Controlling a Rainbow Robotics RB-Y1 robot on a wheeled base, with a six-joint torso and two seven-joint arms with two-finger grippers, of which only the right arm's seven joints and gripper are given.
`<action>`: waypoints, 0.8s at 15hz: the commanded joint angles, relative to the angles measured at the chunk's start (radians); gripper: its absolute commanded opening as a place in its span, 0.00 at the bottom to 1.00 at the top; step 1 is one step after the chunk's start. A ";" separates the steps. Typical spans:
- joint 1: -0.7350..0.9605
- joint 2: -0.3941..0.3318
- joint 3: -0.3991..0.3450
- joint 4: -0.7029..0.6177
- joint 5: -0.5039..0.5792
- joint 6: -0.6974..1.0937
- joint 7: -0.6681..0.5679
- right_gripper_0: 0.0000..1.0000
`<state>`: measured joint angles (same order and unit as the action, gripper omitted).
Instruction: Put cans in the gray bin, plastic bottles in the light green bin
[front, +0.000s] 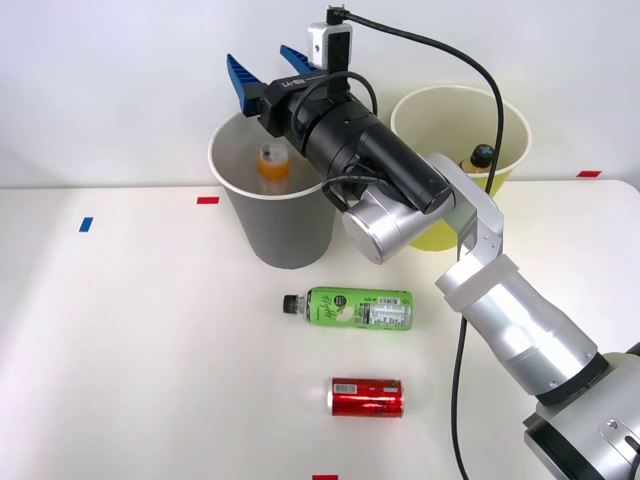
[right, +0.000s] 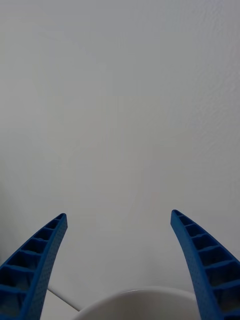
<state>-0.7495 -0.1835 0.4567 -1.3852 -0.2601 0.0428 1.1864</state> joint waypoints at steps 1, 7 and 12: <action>0.001 -0.004 0.002 -0.003 0.024 -0.001 0.009 0.97; 0.091 -0.079 0.007 -0.155 0.081 0.000 0.013 0.97; 0.334 -0.175 -0.010 -0.425 0.105 -0.007 0.016 0.97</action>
<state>-0.4745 -0.3268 0.4538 -1.7551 -0.1699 0.0405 1.2002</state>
